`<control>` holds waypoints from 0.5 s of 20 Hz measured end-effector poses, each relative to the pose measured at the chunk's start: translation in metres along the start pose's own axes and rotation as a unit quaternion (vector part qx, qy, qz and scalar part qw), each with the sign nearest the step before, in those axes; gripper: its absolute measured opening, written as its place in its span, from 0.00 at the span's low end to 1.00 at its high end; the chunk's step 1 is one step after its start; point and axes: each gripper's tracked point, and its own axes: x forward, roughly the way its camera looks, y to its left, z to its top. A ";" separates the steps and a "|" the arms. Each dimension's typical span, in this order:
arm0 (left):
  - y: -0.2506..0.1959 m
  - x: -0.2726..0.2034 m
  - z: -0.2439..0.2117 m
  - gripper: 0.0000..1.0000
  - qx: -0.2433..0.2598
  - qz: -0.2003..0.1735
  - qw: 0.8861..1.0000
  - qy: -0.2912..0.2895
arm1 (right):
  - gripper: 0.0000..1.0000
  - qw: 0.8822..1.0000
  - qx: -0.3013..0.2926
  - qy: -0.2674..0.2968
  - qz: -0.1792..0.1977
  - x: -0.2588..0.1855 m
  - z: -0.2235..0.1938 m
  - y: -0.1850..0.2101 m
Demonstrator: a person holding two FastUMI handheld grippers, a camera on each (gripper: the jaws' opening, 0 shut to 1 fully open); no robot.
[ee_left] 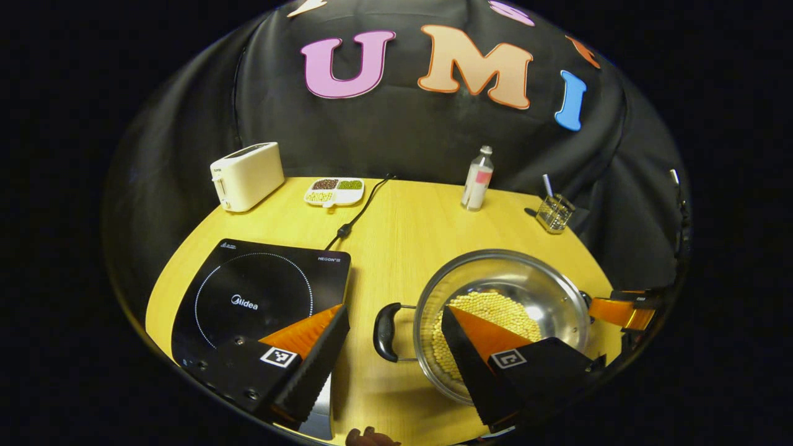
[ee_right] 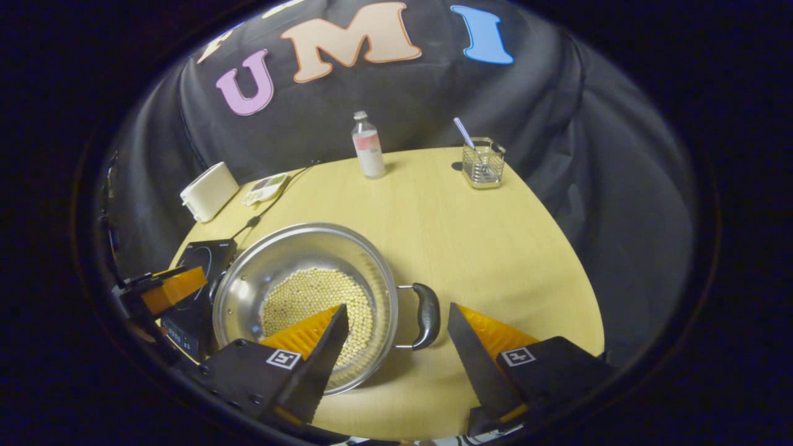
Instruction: First push the handle of the pot to place it horizontally, then grasp the pot with both hands and set it on the induction cooktop.
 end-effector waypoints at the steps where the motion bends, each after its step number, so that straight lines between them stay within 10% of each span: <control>1: -0.001 0.006 -0.003 0.98 -0.001 -0.003 1.000 0.008 | 1.00 1.000 0.001 0.011 0.000 0.006 -0.005 -0.002; 10: 0.001 0.050 -0.042 0.98 -0.016 -0.006 0.997 0.080 | 0.96 0.998 -0.002 0.069 -0.008 0.052 -0.028 -0.008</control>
